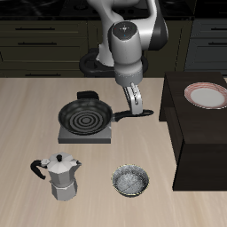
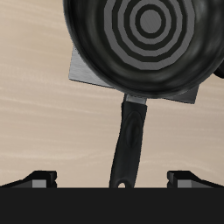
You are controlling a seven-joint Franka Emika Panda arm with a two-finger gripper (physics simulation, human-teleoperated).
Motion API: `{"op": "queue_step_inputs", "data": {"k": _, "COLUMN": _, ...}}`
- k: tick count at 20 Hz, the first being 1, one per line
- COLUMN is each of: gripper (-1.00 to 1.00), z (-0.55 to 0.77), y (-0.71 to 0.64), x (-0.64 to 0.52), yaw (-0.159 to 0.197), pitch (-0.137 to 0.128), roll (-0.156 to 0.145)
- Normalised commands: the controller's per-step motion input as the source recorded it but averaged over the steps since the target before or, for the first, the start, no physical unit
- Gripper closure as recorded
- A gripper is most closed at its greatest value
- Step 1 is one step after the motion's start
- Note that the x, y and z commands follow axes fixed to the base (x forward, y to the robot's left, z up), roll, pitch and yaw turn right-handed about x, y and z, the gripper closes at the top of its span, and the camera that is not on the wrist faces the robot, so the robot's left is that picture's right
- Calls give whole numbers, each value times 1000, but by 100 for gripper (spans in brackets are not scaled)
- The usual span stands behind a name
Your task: Place the frypan on the top layer of the shelf
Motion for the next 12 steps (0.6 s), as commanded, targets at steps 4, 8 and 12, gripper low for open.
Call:
{"op": "queue_step_inputs", "data": {"k": 4, "gripper": -100, "z": -99, "y": -75, "x": 10, "yaw": -2, "pitch": 9, "roll": -16}}
{"op": "queue_step_inputs", "data": {"k": 8, "gripper": -100, "z": -227, "y": -135, "x": -37, "yaw": -20, "pitch": 22, "roll": -11}}
{"op": "queue_step_inputs", "data": {"k": 12, "gripper": -100, "z": -70, "y": -32, "x": -177, "yaw": 24, "pitch": -40, "roll": 1}}
